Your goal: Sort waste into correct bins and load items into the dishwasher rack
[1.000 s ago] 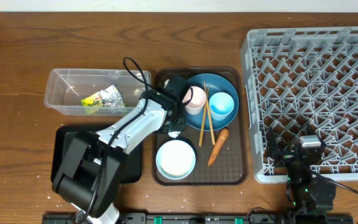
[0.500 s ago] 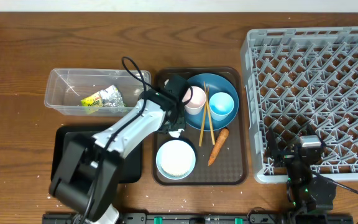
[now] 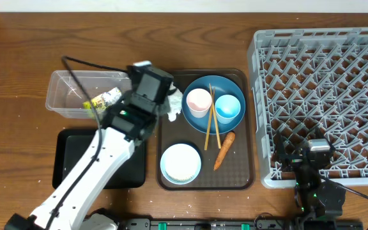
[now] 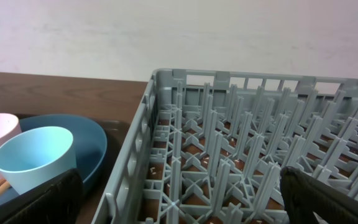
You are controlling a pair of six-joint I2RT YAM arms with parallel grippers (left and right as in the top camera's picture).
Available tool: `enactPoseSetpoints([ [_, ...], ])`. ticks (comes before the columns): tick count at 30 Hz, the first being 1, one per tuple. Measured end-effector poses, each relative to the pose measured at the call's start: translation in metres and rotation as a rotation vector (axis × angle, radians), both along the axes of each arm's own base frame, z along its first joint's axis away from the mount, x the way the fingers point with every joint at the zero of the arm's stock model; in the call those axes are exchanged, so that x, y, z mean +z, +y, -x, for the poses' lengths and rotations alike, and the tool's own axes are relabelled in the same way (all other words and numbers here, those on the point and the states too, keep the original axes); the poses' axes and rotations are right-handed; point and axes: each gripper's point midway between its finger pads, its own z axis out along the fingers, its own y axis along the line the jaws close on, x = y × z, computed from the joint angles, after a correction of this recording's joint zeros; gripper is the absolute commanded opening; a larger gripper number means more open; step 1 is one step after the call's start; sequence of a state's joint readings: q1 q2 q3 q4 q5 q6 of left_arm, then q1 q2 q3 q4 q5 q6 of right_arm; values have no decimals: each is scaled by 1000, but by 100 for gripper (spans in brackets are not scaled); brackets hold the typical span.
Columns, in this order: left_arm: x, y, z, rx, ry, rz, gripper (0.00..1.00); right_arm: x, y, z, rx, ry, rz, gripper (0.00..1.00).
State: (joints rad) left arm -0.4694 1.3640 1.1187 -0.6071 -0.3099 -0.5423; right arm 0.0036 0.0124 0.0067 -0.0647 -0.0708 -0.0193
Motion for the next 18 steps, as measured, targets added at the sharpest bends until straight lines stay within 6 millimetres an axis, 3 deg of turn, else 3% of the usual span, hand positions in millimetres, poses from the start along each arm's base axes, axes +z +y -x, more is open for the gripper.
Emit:
enactPoseSetpoints([
  [4, 2, 31, -11, 99, -24, -43, 7, 0, 0, 0, 0, 0, 0, 99],
  [8, -9, 56, -21, 179, -8, -74, 8, 0, 0, 0, 0, 0, 0, 99],
  [18, -67, 85, -38, 275, 115, -125, 14, 0, 0, 0, 0, 0, 0, 99],
])
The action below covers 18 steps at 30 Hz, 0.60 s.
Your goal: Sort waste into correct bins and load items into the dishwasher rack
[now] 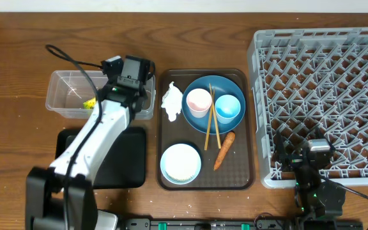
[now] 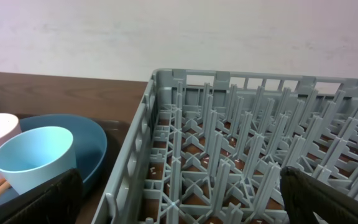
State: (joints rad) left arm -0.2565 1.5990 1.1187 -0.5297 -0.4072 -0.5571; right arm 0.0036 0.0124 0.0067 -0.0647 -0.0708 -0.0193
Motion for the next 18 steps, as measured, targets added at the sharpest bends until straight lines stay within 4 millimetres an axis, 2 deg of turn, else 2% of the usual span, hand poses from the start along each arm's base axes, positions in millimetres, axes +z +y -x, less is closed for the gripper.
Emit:
enactPoseSetpoints([
  [3, -11, 1, -1, 16, 19, 1, 17, 0, 0, 0, 0, 0, 0, 99],
  [4, -12, 1, -1, 17, 23, 1, 21, 0, 0, 0, 0, 0, 0, 99],
  [8, -13, 1, -2, 22, 21, 4, 24, 0, 0, 0, 0, 0, 0, 99],
  [12, -13, 1, -2, 22, 21, 3, 39, 0, 0, 0, 0, 0, 0, 99],
  [18, -14, 0, 0, 15, 31, 7, 39, 0, 0, 0, 0, 0, 0, 99],
])
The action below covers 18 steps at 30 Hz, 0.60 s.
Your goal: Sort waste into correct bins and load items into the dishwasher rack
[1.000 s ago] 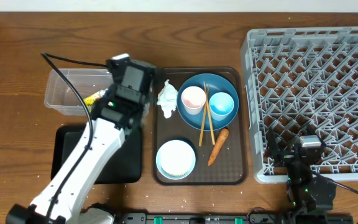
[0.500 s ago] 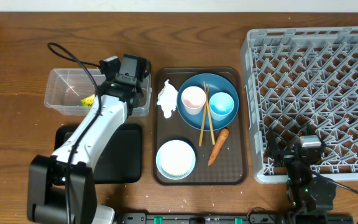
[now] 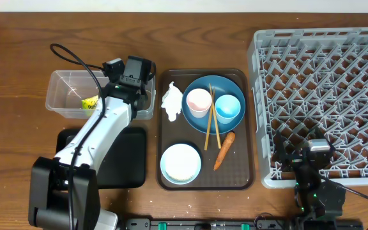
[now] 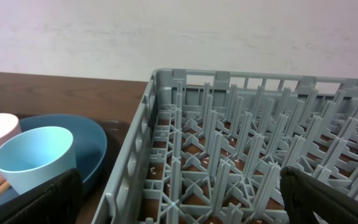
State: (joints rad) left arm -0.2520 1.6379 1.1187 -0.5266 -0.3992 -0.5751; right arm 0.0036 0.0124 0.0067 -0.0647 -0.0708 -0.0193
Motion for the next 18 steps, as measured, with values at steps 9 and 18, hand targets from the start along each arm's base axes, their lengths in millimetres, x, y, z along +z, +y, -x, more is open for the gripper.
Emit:
enactPoseSetpoints([
  [9, 29, -40, 14, -234, 5, 173, 41, 0, 0, 0, 0, 0, 0, 99],
  [18, 51, -73, 27, -413, -18, 249, 40, 0, 0, 0, 0, 0, 0, 99],
])
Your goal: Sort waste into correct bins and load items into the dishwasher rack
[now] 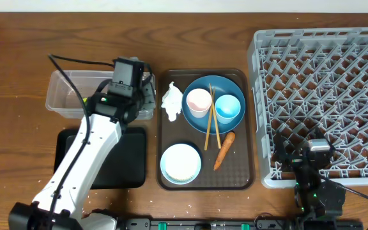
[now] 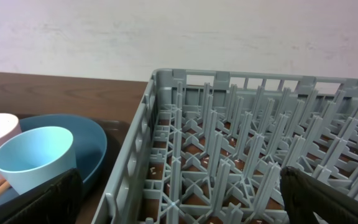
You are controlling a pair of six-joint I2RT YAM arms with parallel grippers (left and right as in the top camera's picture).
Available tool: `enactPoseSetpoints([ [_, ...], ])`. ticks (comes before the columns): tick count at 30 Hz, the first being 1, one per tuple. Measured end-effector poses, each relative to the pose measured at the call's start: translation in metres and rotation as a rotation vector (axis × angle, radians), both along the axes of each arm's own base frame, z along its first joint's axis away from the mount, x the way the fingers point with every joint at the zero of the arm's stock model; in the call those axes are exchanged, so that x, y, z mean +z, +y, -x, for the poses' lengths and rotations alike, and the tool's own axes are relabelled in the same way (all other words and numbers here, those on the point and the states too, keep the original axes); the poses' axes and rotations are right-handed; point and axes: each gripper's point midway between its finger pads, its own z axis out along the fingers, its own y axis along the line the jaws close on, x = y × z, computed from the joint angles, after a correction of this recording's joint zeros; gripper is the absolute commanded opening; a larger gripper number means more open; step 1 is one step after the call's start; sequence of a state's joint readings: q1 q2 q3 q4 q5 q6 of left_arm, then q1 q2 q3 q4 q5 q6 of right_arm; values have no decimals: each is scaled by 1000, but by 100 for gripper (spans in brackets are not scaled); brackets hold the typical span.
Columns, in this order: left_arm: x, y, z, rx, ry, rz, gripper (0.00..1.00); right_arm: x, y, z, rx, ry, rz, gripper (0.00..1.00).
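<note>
The brown tray [image 1: 171, 182] holds a crumpled white napkin [image 1: 171, 101], a blue plate [image 1: 225, 89] with a pink cup [image 1: 199, 100] and a blue cup [image 1: 227, 107], chopsticks [image 1: 208, 131], a carrot [image 1: 224, 150] and a white bowl [image 1: 181, 162]. My left gripper [image 1: 147, 91] hangs over the right end of the clear bin [image 1: 59, 96], next to the tray's left edge; its jaws are not readable. My right gripper [image 2: 179, 208] stands open at the near left corner of the grey dishwasher rack [image 2: 229, 155], nothing between its fingers [image 2: 48, 196]. The rack [image 1: 324, 83] has nothing in it.
A black bin [image 1: 69, 160] lies in front of the clear bin, partly under my left arm. The arm covers the middle of the clear bin. The pink cup and blue cup [image 2: 33, 158] show at the left of the right wrist view.
My left arm has changed pose and the gripper now sits a little farther right, at the clear bin's right end. The yellow wrapper seen in the bin is now covered by the arm. The right arm is unmoved.
At first my left gripper was at the tray's left edge by the napkin, with a yellow wrapper in the clear bin. Then it stood over the bin's far right side, and stayed there. Now it is at the bin's right end. The tray items have not moved.
</note>
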State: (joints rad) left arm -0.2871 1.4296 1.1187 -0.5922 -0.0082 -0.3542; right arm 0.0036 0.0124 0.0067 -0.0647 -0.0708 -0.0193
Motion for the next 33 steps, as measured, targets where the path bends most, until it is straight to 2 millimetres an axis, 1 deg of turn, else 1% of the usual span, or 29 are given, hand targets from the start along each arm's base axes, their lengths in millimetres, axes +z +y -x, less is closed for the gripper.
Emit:
enactPoseSetpoints([
  [3, 1, -21, 1, -87, -18, -8, 39, 0, 0, 0, 0, 0, 0, 99],
  [4, 2, -28, 2, -116, -26, -11, 34, 0, 0, 0, 0, 0, 0, 99],
  [6, 4, -41, 4, -164, -42, -16, 32, 0, 0, 0, 0, 0, 0, 98],
  [7, 5, -46, 5, -184, -48, -18, 31, 0, 0, 0, 0, 0, 0, 99],
  [10, 6, -58, 7, -227, -60, -26, 30, 0, 0, 0, 0, 0, 0, 99],
  [13, 1, -59, 5, -232, -56, -39, 30, 0, 0, 0, 0, 0, 0, 99],
  [16, -10, -60, 0, -228, -39, -53, 30, 0, 0, 0, 0, 0, 0, 99],
  [22, -39, -63, -11, -232, 0, -82, 30, 0, 0, 0, 0, 0, 0, 99],
  [33, -78, -69, -23, -244, 45, -104, 30, 0, 0, 0, 0, 0, 0, 99],
])
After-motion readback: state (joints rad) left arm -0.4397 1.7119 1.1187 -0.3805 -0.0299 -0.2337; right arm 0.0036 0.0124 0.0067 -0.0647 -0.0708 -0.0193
